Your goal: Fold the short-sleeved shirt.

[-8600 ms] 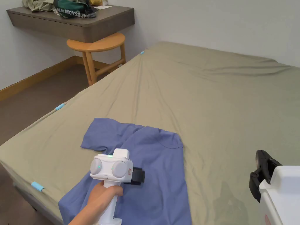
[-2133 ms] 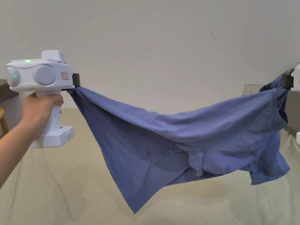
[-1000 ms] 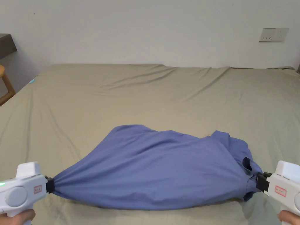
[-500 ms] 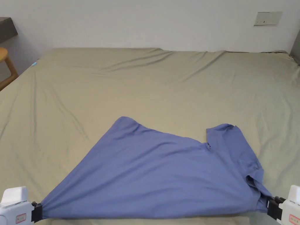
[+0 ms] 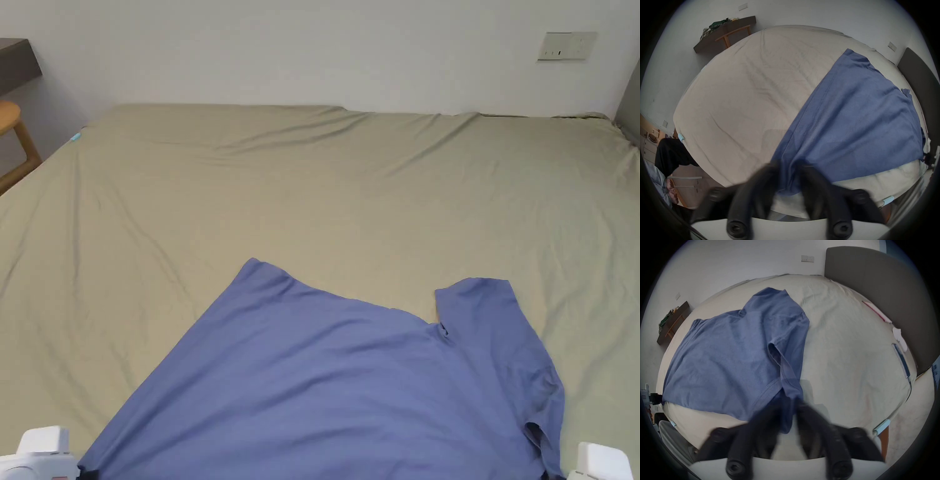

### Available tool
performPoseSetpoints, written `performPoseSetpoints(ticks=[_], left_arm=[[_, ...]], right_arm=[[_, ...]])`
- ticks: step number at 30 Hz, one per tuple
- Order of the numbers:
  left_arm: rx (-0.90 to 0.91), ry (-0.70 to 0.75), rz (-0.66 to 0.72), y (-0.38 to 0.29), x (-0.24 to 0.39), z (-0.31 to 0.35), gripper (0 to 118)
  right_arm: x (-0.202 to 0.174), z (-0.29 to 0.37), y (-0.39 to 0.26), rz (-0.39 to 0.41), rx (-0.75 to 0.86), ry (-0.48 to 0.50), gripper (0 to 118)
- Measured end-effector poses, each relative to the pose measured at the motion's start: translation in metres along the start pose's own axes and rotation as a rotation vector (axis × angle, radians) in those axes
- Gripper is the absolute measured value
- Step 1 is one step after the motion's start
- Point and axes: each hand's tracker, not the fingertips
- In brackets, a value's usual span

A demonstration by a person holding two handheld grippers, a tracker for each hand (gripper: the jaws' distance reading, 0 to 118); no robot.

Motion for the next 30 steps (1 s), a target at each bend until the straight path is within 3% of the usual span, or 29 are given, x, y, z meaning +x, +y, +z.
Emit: performPoseSetpoints(ticks=[2, 3, 4, 10, 17, 19, 20, 22, 23, 27, 30], left_arm=[[0.049, -0.002, -0.018, 0.006, 0.009, 0.014, 73], [0.099, -0.024, -0.015, 0.011, 0.014, 0.025, 104], [0.169, -0.048, -0.018, 0.017, 0.020, 0.040, 115], [0.585, -0.177, 0.005, 0.067, 0.068, 0.137, 111], [1.036, -0.150, 0.001, 0.092, 0.112, 0.210, 112], [1.092, -0.158, -0.016, 0.092, 0.119, 0.216, 104], [1.114, -0.164, -0.018, 0.092, 0.123, 0.217, 90], [1.137, -0.183, -0.025, 0.089, 0.129, 0.218, 23], [1.137, -0.195, -0.026, 0.089, 0.130, 0.217, 1], [1.103, -0.285, -0.071, 0.089, 0.137, 0.209, 0], [1.083, -0.237, -0.124, 0.094, 0.146, 0.202, 0]], right_arm=[[-0.002, 0.016, 0.011, 0.018, 0.074, -0.016, 59], [-0.005, 0.028, 0.018, 0.025, 0.123, -0.009, 93], [-0.011, 0.045, 0.027, 0.046, 0.196, 0.000, 105], [-0.057, 0.142, 0.078, 0.164, 0.623, -0.024, 103], [-0.086, 0.197, 0.095, 0.121, 0.910, -0.089, 100], [-0.090, 0.201, 0.094, 0.127, 0.959, -0.115, 81], [-0.092, 0.202, 0.093, 0.131, 0.965, -0.123, 67], [-0.094, 0.202, 0.093, 0.129, 0.982, -0.123, 23], [-0.095, 0.203, 0.093, 0.121, 0.988, -0.124, 7], [-0.097, 0.202, 0.092, 0.124, 1.021, -0.141, 1], [-0.097, 0.200, 0.094, 0.124, 1.023, -0.143, 1]])
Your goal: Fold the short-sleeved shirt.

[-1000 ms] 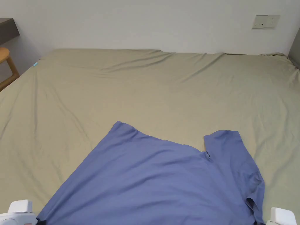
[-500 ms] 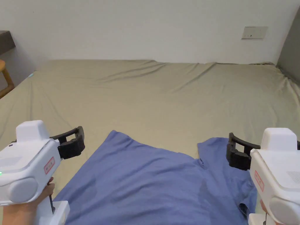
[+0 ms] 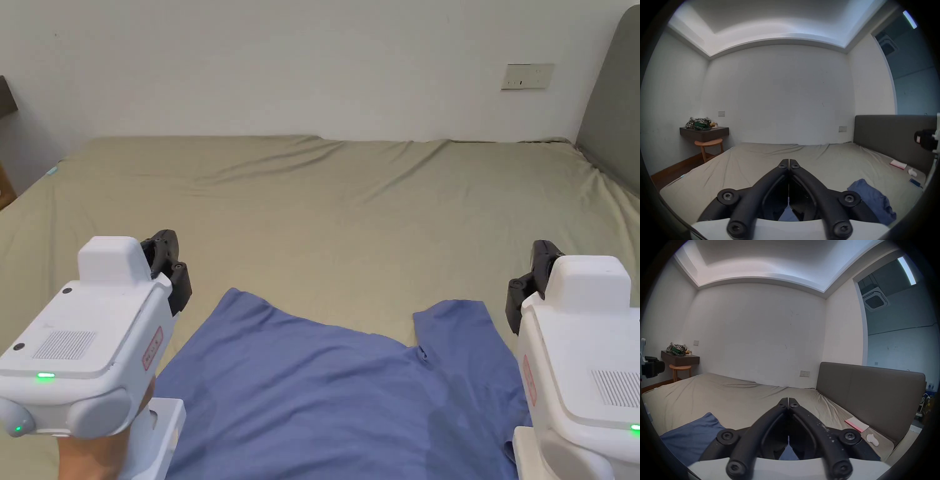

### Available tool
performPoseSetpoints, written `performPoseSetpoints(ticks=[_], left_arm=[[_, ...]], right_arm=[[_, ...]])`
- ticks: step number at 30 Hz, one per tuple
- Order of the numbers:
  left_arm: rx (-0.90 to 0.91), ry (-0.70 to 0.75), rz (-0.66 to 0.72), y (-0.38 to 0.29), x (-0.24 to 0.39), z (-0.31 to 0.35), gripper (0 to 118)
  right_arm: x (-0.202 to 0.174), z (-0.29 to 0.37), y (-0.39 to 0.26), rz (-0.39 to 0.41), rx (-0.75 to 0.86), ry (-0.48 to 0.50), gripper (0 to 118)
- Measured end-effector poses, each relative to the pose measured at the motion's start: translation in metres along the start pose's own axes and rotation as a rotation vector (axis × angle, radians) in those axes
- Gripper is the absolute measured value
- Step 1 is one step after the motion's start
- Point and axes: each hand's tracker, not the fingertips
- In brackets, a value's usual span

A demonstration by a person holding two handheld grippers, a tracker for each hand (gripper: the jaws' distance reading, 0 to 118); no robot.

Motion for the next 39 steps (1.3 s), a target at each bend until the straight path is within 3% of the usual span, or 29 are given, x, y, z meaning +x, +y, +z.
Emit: performPoseSetpoints(ticks=[6, 15, 17, 19, 21, 22, 26, 28, 29, 31, 33, 35, 36, 39], left_arm=[[-0.191, -0.073, 0.009, -0.002, 0.002, -0.058, 0], [-0.644, -0.191, -0.003, -0.059, 0.001, -0.250, 3], [-0.703, -0.189, -0.047, -0.082, 0.001, -0.290, 21], [-0.759, -0.159, -0.095, -0.106, -0.001, -0.321, 67], [-0.821, -0.139, -0.097, -0.130, -0.002, -0.350, 102], [-0.858, -0.124, -0.096, -0.143, -0.004, -0.360, 104], [-0.907, -0.115, -0.092, -0.182, -0.004, -0.394, 95], [-0.939, -0.117, -0.097, -0.199, 0.000, -0.404, 73], [-0.956, -0.114, -0.101, -0.207, 0.003, -0.407, 56], [-1.032, -0.133, -0.091, -0.220, 0.007, -0.404, 48], [-0.933, -0.097, -0.042, -0.211, 0.008, -0.398, 43], [-0.956, -0.130, -0.027, -0.212, 0.008, -0.396, 10], [-0.949, -0.127, -0.044, -0.211, 0.011, -0.393, 4], [-0.928, -0.127, -0.078, -0.197, 0.018, -0.379, 3]], right_arm=[[0.002, -0.017, -0.003, 0.008, -0.016, 0.001, 1], [0.004, -0.082, -0.032, 0.011, -0.111, -0.023, 1], [0.005, -0.099, -0.043, 0.010, -0.138, -0.035, 1], [0.006, -0.114, -0.054, 0.015, -0.173, -0.051, 1], [0.009, -0.128, -0.065, 0.012, -0.202, -0.058, 1], [0.010, -0.135, -0.071, 0.011, -0.218, -0.065, 1], [0.012, -0.154, -0.092, 0.029, -0.266, -0.107, 1], [0.014, -0.160, -0.101, 0.028, -0.288, -0.118, 1], [0.015, -0.163, -0.105, 0.026, -0.301, -0.122, 1], [0.018, -0.166, -0.112, 0.020, -0.335, -0.122, 1], [0.023, -0.167, -0.116, 0.011, -0.365, -0.116, 1], [0.032, -0.171, -0.119, -0.011, -0.407, -0.114, 1], [0.036, -0.172, -0.119, -0.022, -0.432, -0.112, 2], [0.050, -0.176, -0.119, -0.049, -0.513, -0.086, 2]])
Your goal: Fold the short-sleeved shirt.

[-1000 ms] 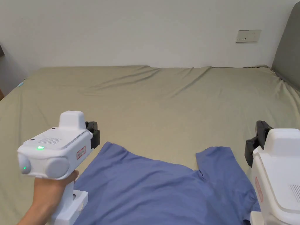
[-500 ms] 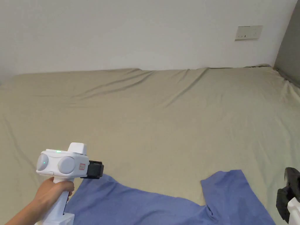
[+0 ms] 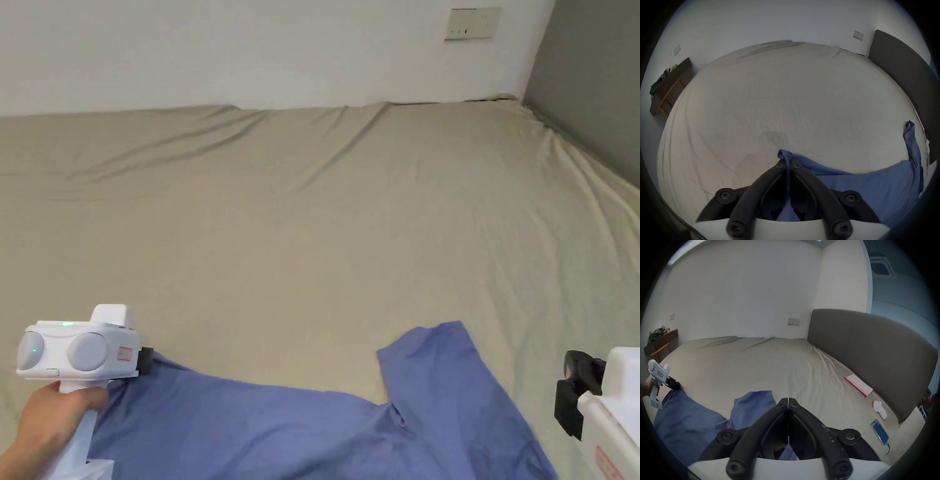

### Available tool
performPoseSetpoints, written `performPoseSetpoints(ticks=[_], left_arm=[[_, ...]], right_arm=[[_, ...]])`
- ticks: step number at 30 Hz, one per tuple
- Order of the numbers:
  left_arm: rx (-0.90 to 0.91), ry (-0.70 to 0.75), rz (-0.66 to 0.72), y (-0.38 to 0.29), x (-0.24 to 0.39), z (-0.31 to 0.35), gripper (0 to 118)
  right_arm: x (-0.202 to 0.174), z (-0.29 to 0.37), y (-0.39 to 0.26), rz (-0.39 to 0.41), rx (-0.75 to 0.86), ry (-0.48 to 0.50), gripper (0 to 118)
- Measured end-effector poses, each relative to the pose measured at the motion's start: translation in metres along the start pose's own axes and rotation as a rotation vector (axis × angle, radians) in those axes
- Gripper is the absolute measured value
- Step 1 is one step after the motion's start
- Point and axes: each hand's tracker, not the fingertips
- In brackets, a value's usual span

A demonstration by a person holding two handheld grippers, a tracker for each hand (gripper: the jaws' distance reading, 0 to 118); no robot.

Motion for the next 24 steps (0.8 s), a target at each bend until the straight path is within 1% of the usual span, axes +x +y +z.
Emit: performPoseSetpoints(ticks=[1, 2, 3, 4, 5, 6, 7, 8, 9, 10, 11, 13, 14, 15, 17, 18, 19, 20, 22, 23, 24], left_arm=[[0.034, 0.007, 0.005, 0.000, 0.000, 0.012, 3], [0.055, -0.005, 0.018, 0.000, 0.000, 0.021, 3], [0.070, -0.020, 0.025, 0.001, -0.001, 0.036, 3], [0.088, -0.040, 0.032, 0.001, -0.002, 0.050, 3], [0.109, -0.051, 0.037, 0.001, -0.003, 0.063, 3], [0.117, -0.053, 0.036, 0.000, -0.003, 0.074, 3], [0.135, -0.060, 0.035, 0.001, -0.004, 0.089, 3], [0.149, -0.068, 0.034, 0.001, -0.005, 0.099, 3], [0.157, -0.073, 0.034, 0.000, -0.005, 0.111, 3], [0.166, -0.078, 0.033, -0.001, -0.005, 0.121, 3], [0.176, -0.082, 0.033, 0.002, -0.007, 0.127, 3], [0.191, -0.085, 0.027, -0.001, -0.006, 0.142, 3], [0.199, -0.085, 0.025, -0.002, -0.006, 0.148, 3], [0.202, -0.084, 0.023, -0.001, -0.007, 0.149, 3], [0.205, -0.083, 0.019, -0.005, -0.007, 0.155, 3], [0.205, -0.082, 0.020, -0.007, -0.006, 0.157, 3], [0.204, -0.081, 0.021, -0.006, -0.009, 0.154, 3], [0.200, -0.080, 0.022, -0.008, -0.009, 0.154, 3], [0.194, -0.079, 0.027, -0.012, -0.010, 0.154, 3], [0.193, -0.076, 0.030, -0.012, -0.012, 0.150, 3], [0.190, -0.075, 0.033, -0.014, -0.013, 0.150, 3]], right_arm=[[0.008, -0.001, 0.000, -0.032, -0.024, 0.011, 5], [0.012, -0.005, 0.000, -0.031, -0.064, 0.020, 11], [0.017, -0.011, 0.001, -0.034, -0.123, 0.047, 27], [0.021, -0.017, -0.001, -0.057, -0.175, 0.067, 47], [0.025, -0.025, -0.004, -0.059, -0.245, 0.081, 70], [0.028, -0.032, -0.008, -0.089, -0.280, 0.095, 90], [0.030, -0.041, -0.014, -0.114, -0.319, 0.102, 103], [0.030, -0.051, -0.018, -0.108, -0.374, 0.108, 109], [0.031, -0.062, -0.024, -0.104, -0.424, 0.113, 108], [0.029, -0.074, -0.030, -0.073, -0.452, 0.106, 108], [0.027, -0.084, -0.036, -0.075, -0.475, 0.101, 108], [0.023, -0.106, -0.048, -0.048, -0.509, 0.082, 100], [0.021, -0.115, -0.054, -0.069, -0.507, 0.085, 93], [0.019, -0.123, -0.058, -0.072, -0.526, 0.080, 85], [0.013, -0.133, -0.065, -0.069, -0.561, 0.077, 83], [0.011, -0.139, -0.069, -0.077, -0.574, 0.091, 80], [0.010, -0.144, -0.073, -0.091, -0.612, 0.101, 70], [0.007, -0.147, -0.076, -0.079, -0.635, 0.097, 64], [0.004, -0.139, -0.079, -0.066, -0.590, 0.116, 63], [0.002, -0.137, -0.077, -0.053, -0.581, 0.089, 61], [0.000, -0.136, -0.076, -0.054, -0.588, 0.100, 44]])
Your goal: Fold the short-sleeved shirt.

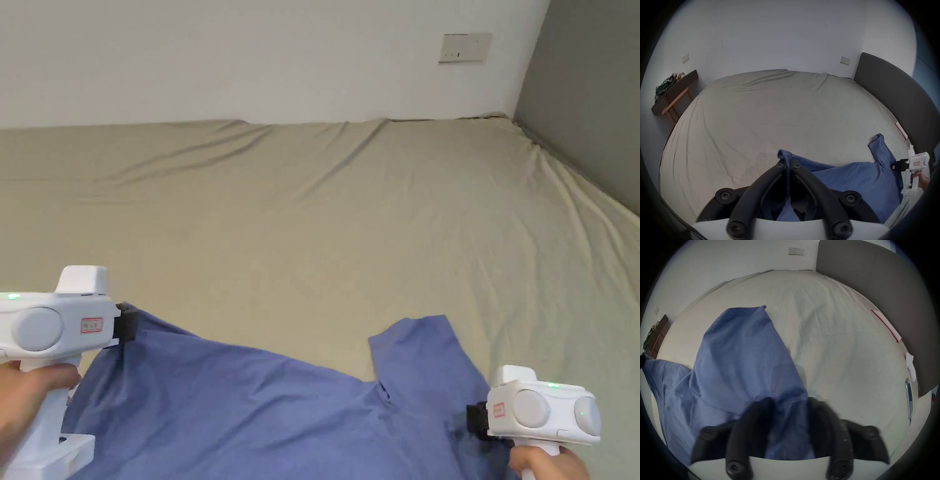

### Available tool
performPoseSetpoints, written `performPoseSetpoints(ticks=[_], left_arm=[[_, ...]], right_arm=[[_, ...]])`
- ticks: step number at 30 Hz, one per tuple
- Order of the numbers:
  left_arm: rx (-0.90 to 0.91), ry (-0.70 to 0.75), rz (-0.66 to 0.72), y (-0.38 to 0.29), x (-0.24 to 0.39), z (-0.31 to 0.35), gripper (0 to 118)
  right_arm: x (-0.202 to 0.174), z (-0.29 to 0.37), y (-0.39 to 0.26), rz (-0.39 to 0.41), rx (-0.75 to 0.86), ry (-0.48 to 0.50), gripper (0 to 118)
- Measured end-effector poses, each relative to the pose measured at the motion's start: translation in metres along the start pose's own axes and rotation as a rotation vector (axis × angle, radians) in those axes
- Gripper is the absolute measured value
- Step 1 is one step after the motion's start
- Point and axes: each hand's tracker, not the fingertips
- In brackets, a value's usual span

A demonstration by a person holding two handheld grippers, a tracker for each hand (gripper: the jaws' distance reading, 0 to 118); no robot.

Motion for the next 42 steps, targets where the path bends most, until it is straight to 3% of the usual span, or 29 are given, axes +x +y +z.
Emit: performPoseSetpoints(ticks=[2, 3, 6, 9, 17, 24, 30, 42], left_arm=[[-0.006, 0.005, 0.008, -0.002, -0.002, 0.000, 3], [-0.006, 0.009, 0.014, -0.004, -0.004, 0.000, 3], [0.000, 0.013, 0.034, -0.007, -0.008, 0.007, 3], [0.009, 0.017, 0.043, -0.008, -0.010, 0.020, 3], [0.203, 0.048, 0.131, 0.015, -0.029, 0.096, 3], [0.452, 0.134, 0.178, 0.099, -0.062, 0.188, 3], [0.632, 0.227, 0.142, 0.178, -0.072, 0.257, 3], [0.800, 0.310, 0.138, 0.287, -0.068, 0.279, 3]], right_arm=[[-0.003, 0.004, -0.001, 0.067, 0.018, -0.058, 12], [-0.001, 0.005, -0.001, 0.086, 0.023, -0.057, 7], [0.004, 0.017, -0.001, 0.061, 0.072, -0.047, 7], [0.001, 0.053, -0.001, 0.120, 0.171, -0.059, 6], [-0.006, 0.184, 0.035, 0.164, 0.568, 0.028, 5], [-0.040, 0.309, 0.115, 0.225, 0.857, 0.052, 5], [-0.058, 0.388, 0.196, 0.213, 1.034, 0.061, 5], [-0.070, 0.461, 0.298, 0.155, 1.207, 0.090, 5]])
